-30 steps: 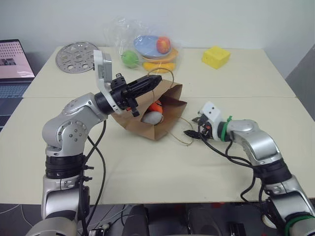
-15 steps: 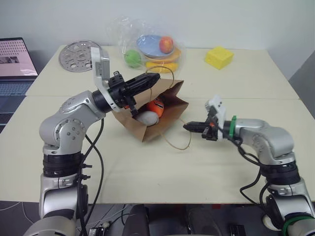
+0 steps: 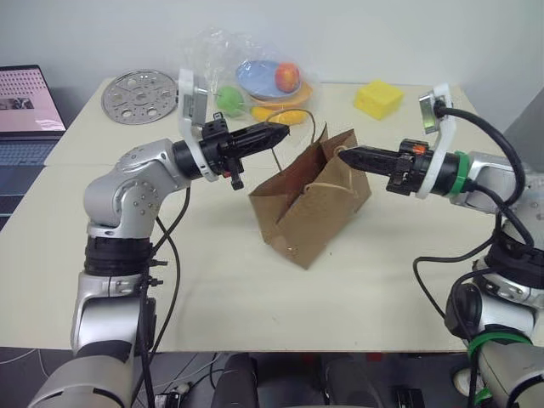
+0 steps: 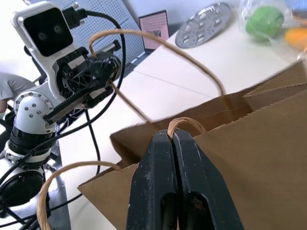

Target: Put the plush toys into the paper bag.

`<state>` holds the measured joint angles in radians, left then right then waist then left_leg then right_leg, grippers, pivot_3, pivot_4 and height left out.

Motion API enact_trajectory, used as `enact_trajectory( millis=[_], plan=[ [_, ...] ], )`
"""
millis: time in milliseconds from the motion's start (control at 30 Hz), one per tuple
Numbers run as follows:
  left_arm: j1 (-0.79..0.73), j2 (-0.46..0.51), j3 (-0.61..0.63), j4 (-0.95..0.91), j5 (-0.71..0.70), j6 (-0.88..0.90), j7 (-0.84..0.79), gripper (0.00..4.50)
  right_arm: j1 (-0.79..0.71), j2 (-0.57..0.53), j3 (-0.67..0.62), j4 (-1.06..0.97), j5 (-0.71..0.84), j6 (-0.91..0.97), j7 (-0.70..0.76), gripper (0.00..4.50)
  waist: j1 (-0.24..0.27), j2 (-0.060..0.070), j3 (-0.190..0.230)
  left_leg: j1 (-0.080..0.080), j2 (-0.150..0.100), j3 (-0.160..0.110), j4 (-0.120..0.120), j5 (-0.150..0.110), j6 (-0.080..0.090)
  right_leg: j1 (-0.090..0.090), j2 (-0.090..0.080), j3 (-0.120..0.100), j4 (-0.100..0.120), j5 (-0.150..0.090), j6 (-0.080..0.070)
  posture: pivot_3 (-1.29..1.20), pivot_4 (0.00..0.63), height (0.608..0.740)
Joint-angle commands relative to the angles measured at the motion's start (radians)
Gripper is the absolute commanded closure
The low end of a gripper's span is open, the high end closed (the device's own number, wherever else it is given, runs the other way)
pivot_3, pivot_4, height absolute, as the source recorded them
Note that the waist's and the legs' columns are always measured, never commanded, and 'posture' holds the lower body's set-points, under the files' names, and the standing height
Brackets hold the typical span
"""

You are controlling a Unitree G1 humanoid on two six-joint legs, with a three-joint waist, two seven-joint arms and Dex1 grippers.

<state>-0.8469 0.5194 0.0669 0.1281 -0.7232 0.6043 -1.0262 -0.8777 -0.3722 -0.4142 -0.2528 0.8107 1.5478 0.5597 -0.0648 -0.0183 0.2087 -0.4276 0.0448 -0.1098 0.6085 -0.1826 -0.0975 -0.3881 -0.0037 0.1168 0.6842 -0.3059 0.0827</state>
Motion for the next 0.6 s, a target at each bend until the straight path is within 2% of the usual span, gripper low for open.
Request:
enact_trajectory(
  millis=[33,133,233,367,567,600],
  plan=[
    [-0.042,-0.011,-0.004,0.029,0.041,-0.054,-0.026,4.5,-0.027,0.014,-0.02,-0.011,0.015,-0.003,-0.05,4.47,0.0,0.0,0.0,-0.001,0.0,0.0,0.0,0.0,0.0,-0.001,0.0,0.0,0.0,0.0,0.0,0.0,0.15,0.74],
    [-0.059,-0.027,0.0,0.055,0.05,-0.038,-0.016,4.5,-0.022,0.024,-0.015,0.005,-0.008,-0.022,-0.103,4.47,0.001,0.0,0.0,-0.002,0.0,0.0,0.0,0.0,0.0,-0.001,0.0,0.0,0.0,0.0,0.0,0.0,0.15,0.74],
    [-0.063,-0.032,0.011,0.038,0.032,-0.012,-0.017,3.9,-0.022,0.006,-0.012,-0.004,0.008,-0.028,-0.112,3.86,0.001,0.0,0.0,-0.002,0.0,-0.001,0.0,0.0,0.0,-0.001,0.0,-0.001,0.0,0.0,0.0,0.0,0.15,0.74],
    [-0.058,-0.021,0.028,-0.018,0.007,0.019,-0.016,2.64,-0.027,-0.071,-0.001,-0.028,0.039,-0.025,-0.075,2.47,0.001,0.0,0.0,-0.002,0.0,-0.001,0.0,0.0,0.0,-0.001,0.0,-0.001,0.0,0.0,0.0,0.0,0.15,0.74],
    [0.032,0.04,0.046,-0.179,-0.045,0.097,-0.019,0.65,0.033,-0.36,0.117,-0.092,0.061,-0.127,0.122,0.21,0.004,0.001,0.001,-0.003,0.0,-0.001,-0.001,0.0,0.0,-0.002,-0.001,-0.001,-0.003,0.0,0.0,0.0,0.15,0.74],
    [0.045,0.049,0.049,-0.195,-0.048,0.104,-0.017,0.34,0.041,-0.393,0.128,-0.095,0.061,-0.148,0.148,0.0,0.005,0.001,0.001,-0.003,0.0,-0.001,-0.001,0.0,0.0,-0.002,-0.001,-0.001,-0.003,0.0,0.0,0.0,0.15,0.74]
  ],
)
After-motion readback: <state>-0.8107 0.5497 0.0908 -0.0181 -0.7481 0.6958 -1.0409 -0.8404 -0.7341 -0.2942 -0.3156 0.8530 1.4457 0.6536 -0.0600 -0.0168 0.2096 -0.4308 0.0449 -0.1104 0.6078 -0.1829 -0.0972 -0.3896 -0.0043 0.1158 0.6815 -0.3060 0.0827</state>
